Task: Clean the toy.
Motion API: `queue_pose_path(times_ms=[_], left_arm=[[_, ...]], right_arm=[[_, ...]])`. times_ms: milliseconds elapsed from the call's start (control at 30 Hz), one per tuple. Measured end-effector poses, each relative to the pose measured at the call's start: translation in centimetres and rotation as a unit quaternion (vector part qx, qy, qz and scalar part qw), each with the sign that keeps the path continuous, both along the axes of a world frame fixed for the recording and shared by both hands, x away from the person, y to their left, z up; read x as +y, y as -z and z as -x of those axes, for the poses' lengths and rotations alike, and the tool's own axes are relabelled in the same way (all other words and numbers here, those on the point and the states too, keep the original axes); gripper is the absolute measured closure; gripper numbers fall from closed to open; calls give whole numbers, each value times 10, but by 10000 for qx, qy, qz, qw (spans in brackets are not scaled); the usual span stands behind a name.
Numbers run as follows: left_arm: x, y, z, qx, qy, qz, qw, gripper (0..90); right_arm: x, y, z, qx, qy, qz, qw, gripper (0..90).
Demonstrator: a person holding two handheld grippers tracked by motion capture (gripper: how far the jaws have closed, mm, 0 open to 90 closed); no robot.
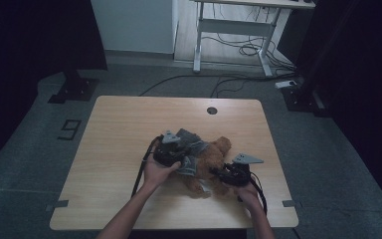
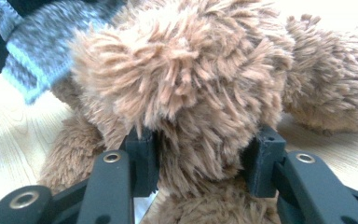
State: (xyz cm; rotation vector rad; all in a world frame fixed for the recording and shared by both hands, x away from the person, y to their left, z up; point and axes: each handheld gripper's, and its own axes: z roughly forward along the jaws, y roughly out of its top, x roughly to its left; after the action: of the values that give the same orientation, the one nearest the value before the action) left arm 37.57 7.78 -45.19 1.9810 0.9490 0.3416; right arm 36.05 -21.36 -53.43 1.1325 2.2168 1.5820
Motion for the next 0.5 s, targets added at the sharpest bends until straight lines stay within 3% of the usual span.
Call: queue_pose_path(times_ms=[133, 300, 500], left_arm=[[24, 3, 7, -110, -143, -11, 9998, 784], [55, 7, 6, 35, -381, 286, 9989, 784], [72, 19, 14, -21, -531, 313, 9981, 786]], right_arm=[[0, 1, 0, 20, -35, -44, 10000, 539], [0, 1, 0, 20, -16, -48, 10000, 538], [2, 2, 1, -2, -69, -18, 10000, 539]])
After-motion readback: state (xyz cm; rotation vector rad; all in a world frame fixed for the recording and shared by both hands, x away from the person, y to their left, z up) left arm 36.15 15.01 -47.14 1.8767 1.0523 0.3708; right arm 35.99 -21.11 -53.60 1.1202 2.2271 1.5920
